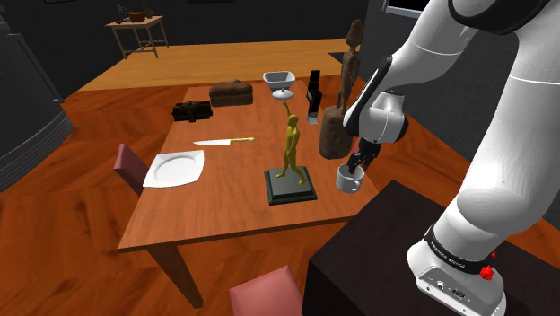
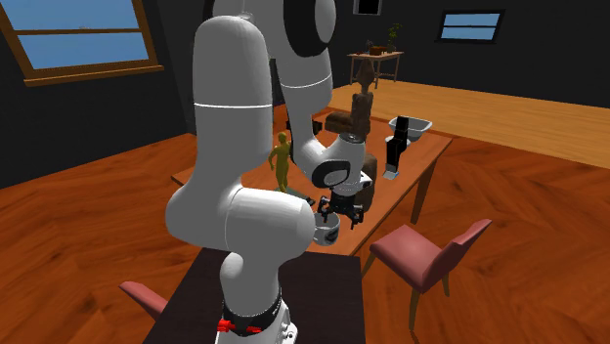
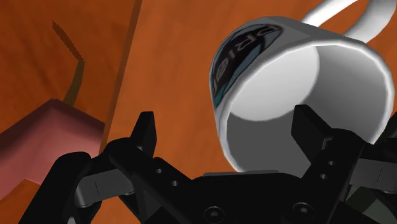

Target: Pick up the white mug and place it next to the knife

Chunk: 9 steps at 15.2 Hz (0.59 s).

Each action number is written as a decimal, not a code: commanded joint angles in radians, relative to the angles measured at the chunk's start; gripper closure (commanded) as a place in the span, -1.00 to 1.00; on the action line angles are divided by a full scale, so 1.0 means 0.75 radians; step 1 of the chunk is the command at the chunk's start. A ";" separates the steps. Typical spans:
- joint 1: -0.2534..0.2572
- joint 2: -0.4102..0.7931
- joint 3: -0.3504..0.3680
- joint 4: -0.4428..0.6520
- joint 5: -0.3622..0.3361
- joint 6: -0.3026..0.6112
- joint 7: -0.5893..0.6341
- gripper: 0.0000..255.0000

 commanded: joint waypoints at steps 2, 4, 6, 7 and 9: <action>-0.074 0.095 0.107 0.042 0.173 0.047 -0.138 -1.00; -0.077 0.095 0.110 0.042 0.171 0.047 -0.136 -1.00; -0.077 0.095 0.110 0.042 0.170 0.047 -0.136 -1.00; -0.077 0.095 0.110 0.042 0.170 0.047 -0.136 -1.00; -0.077 0.095 0.110 0.042 0.170 0.047 -0.136 -1.00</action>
